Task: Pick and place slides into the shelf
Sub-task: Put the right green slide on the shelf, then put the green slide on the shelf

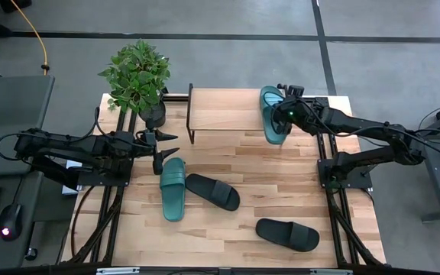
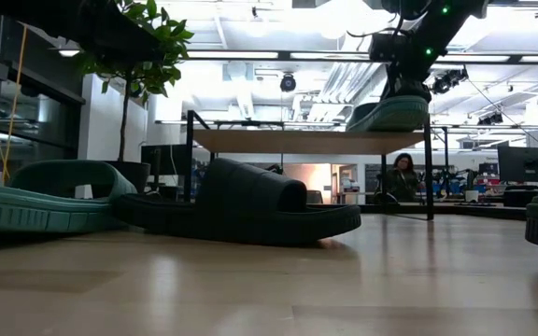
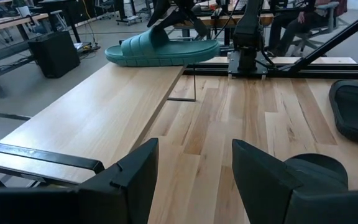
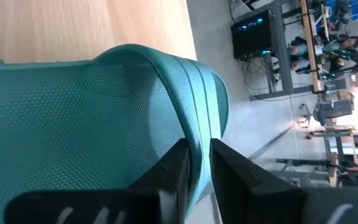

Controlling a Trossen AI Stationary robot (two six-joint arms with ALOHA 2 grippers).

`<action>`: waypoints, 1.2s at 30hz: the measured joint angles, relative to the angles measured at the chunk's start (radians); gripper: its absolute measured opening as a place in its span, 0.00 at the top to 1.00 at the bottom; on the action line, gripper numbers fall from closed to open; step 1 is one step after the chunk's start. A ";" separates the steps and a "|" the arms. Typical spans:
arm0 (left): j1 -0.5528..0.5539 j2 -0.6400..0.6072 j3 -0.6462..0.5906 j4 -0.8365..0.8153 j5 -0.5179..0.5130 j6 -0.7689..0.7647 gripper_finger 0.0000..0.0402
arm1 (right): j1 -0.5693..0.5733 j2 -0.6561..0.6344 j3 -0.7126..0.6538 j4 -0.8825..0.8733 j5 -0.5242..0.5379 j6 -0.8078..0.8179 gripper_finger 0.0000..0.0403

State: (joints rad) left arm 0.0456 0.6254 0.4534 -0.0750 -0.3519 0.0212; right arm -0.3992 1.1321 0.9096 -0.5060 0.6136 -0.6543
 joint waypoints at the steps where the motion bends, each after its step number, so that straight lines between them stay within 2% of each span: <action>1: 0.000 0.000 0.000 0.000 0.000 0.000 0.53 | 0.000 0.000 0.000 0.000 0.008 -0.001 0.87; 9: 0.000 0.000 0.000 0.000 0.000 -0.002 0.53 | 0.000 0.000 0.000 -0.002 0.032 -0.005 0.87; 15: 0.000 0.000 0.000 0.000 0.000 -0.002 0.53 | -0.001 0.000 0.000 -0.025 -0.022 0.040 0.86; 28: 0.000 0.000 0.000 -0.001 0.000 -0.003 0.53 | 0.002 0.000 0.000 -0.031 0.030 0.076 0.55; 36: 0.000 0.000 0.000 -0.002 0.000 -0.003 0.53 | 0.012 0.000 0.000 -0.036 -0.023 0.112 0.49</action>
State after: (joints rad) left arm 0.0456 0.6254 0.4534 -0.0765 -0.3521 0.0177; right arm -0.3874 1.1316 0.9092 -0.5423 0.5909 -0.5419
